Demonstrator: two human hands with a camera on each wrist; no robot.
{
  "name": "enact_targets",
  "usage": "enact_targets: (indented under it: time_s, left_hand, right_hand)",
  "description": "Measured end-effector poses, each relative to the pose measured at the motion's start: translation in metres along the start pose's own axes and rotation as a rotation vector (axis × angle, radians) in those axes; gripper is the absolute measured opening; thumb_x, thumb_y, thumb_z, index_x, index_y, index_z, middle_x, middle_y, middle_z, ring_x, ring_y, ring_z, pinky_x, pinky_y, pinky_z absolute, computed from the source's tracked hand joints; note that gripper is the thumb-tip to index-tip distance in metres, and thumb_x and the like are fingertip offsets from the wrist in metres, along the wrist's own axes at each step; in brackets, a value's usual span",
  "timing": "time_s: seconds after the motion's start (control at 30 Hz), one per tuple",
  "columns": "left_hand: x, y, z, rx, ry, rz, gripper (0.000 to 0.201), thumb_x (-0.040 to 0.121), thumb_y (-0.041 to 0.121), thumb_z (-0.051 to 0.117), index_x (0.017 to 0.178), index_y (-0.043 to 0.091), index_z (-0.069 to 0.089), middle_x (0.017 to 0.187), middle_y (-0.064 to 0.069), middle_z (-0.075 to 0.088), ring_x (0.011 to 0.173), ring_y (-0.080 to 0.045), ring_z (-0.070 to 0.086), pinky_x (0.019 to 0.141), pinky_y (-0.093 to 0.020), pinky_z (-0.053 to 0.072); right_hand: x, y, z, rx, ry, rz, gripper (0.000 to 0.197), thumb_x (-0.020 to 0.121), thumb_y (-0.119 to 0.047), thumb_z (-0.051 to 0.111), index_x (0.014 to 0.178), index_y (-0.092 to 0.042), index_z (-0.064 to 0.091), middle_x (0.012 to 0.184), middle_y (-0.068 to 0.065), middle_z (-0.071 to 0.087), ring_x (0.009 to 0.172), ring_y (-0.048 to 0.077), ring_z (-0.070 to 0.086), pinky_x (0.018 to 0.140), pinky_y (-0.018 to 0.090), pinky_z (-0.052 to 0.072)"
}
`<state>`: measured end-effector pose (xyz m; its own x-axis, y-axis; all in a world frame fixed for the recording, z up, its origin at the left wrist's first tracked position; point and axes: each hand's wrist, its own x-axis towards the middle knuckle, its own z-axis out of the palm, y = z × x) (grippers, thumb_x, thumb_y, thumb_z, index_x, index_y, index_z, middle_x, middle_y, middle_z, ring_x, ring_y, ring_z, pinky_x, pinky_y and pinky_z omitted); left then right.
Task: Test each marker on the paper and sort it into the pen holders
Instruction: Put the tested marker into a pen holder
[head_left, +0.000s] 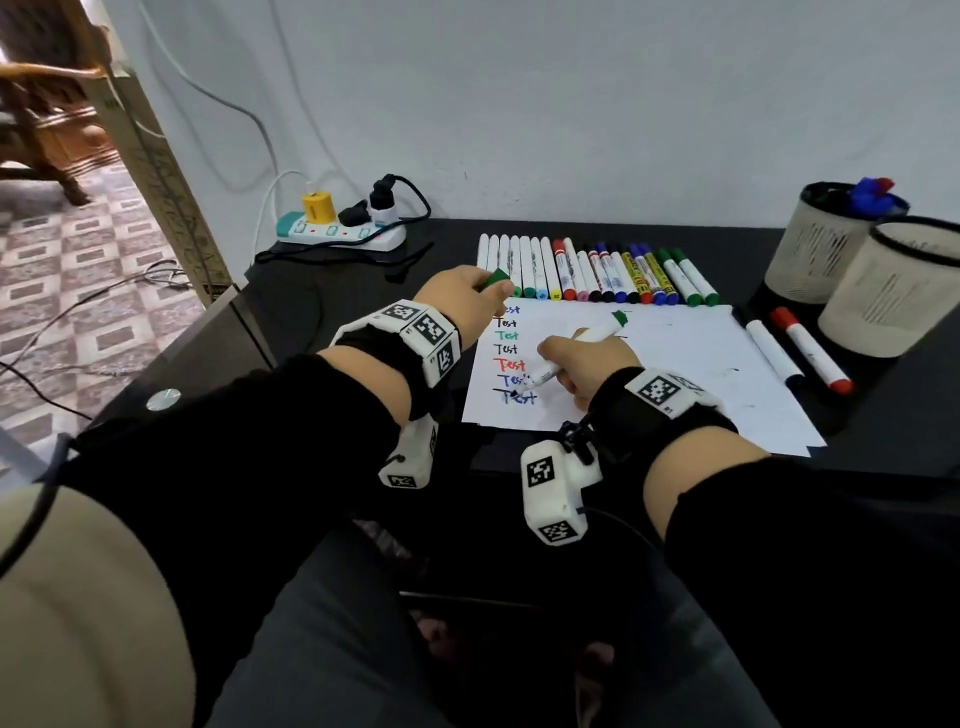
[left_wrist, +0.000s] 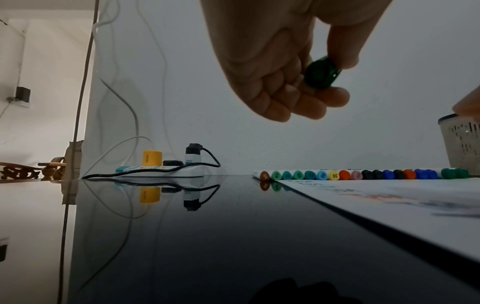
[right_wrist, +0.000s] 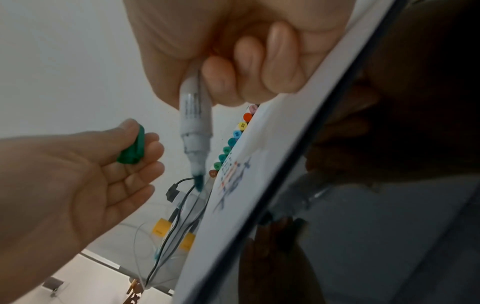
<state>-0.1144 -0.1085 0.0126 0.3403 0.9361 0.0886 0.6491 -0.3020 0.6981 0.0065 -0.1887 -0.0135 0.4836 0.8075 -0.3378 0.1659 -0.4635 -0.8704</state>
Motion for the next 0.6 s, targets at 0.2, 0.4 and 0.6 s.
enact_targets:
  time_s: [0.2, 0.4, 0.6]
  left_hand:
    - [0.0012, -0.0015, 0.0005, 0.026, -0.011, -0.003, 0.032, 0.097, 0.039, 0.043, 0.111, 0.017, 0.061, 0.088, 0.01, 0.063, 0.08, -0.01, 0.057, 0.062, -0.017, 0.041]
    - [0.0026, -0.0037, 0.0, 0.068, -0.016, -0.007, 0.032, 0.097, 0.04, 0.043, 0.104, 0.017, 0.063, 0.086, 0.009, 0.064, 0.076, -0.011, 0.057, 0.061, -0.018, 0.041]
    - [0.0014, -0.0035, 0.0, 0.083, -0.017, -0.009, 0.032, 0.097, 0.04, 0.043, 0.104, 0.017, 0.063, 0.09, 0.008, 0.065, 0.079, -0.011, 0.057, 0.063, -0.018, 0.041]
  right_hand:
    - [-0.0033, 0.0047, 0.0022, -0.138, -0.011, -0.113, 0.034, 0.085, -0.031, 0.06, 0.059, -0.013, 0.046, 0.055, 0.002, 0.049, 0.054, 0.018, 0.043, 0.058, 0.029, 0.035]
    - [-0.005, 0.0033, -0.0008, -0.249, -0.017, -0.125, 0.045, 0.087, -0.04, 0.058, 0.052, -0.015, 0.046, 0.053, -0.001, 0.049, 0.053, 0.015, 0.043, 0.056, 0.027, 0.035]
    - [-0.005, 0.0019, 0.0019, -0.362, -0.05, -0.147, 0.045, 0.089, -0.046, 0.056, 0.058, -0.016, 0.045, 0.056, -0.002, 0.051, 0.057, 0.015, 0.046, 0.061, 0.026, 0.038]
